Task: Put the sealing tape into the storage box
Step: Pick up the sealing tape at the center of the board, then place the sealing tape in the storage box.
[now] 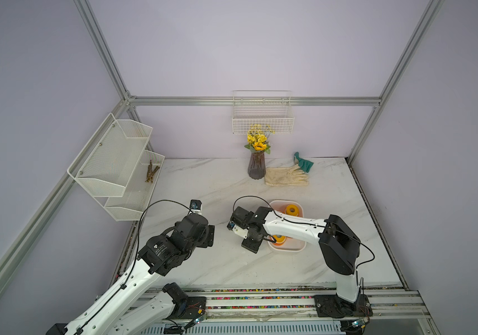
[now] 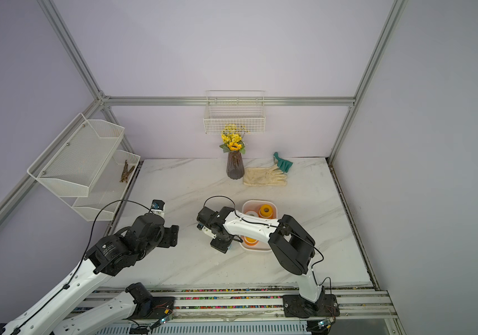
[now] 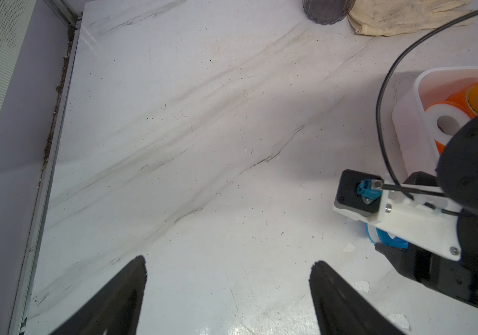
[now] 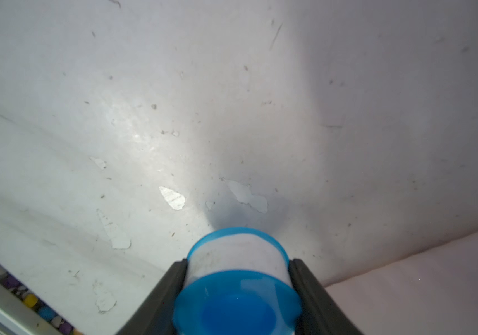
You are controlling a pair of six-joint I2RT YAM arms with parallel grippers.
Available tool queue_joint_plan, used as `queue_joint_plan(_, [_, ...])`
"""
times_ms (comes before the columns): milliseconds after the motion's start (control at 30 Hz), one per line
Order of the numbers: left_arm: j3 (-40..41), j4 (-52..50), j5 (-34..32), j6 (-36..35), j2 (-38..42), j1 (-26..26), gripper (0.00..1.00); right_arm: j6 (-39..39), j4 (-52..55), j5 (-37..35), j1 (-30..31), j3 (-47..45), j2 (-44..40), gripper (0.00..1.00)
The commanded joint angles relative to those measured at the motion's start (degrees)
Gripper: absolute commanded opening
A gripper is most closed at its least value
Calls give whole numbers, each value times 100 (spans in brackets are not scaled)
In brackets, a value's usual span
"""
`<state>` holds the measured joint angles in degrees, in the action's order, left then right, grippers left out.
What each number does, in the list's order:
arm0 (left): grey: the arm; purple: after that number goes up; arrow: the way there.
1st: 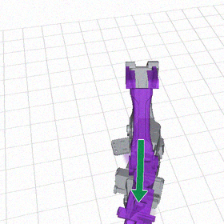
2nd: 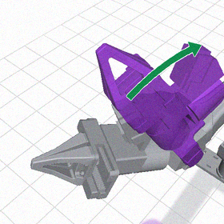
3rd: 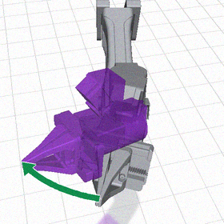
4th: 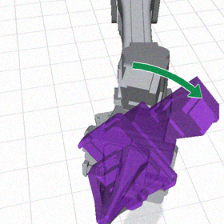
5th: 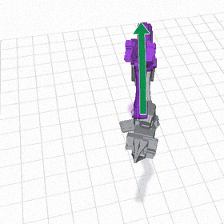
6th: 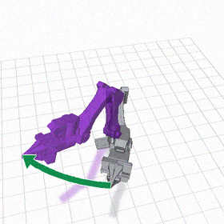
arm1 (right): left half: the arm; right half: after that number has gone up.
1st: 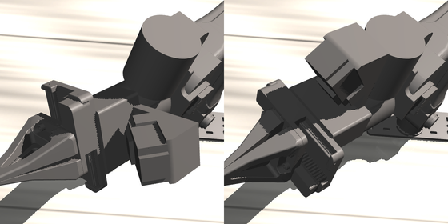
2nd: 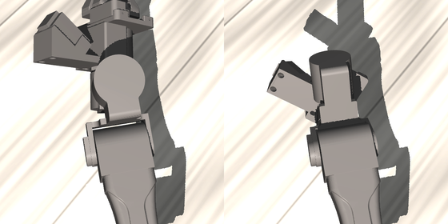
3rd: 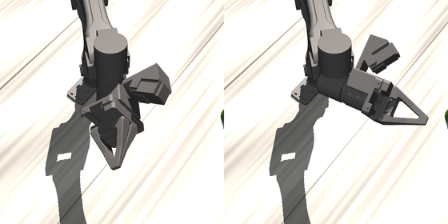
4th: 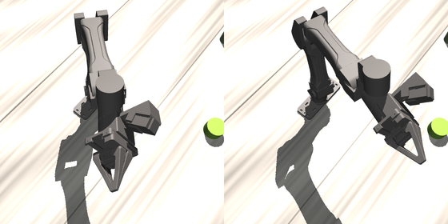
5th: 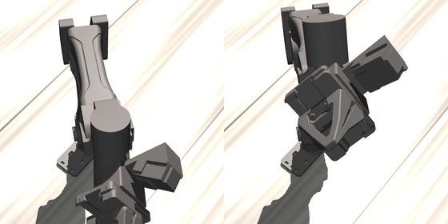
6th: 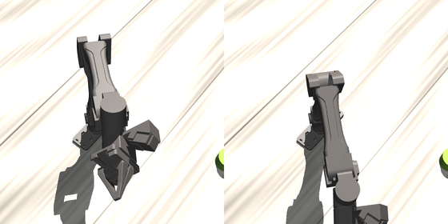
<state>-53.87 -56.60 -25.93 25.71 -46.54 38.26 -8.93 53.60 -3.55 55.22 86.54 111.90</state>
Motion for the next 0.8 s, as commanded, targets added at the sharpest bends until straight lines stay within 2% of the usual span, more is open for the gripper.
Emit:
queue_joint_plan(0, [-10,158,26,-111,36,-47,87,209,-61,-166,-286,303,-367,54])
queue_joint_plan(400, [-1,158,9,-102,49,-51,87,517,54,-215,-1669,494,-438,55])
queue_joint_plan(567, [-2,158,9,-102,28,-49,87,571,37,-269,-2020,503,-269,55])
queue_joint_plan(767, [-1,158,8,-102,35,-49,87,551,43,-257,-2155,377,-181,55])
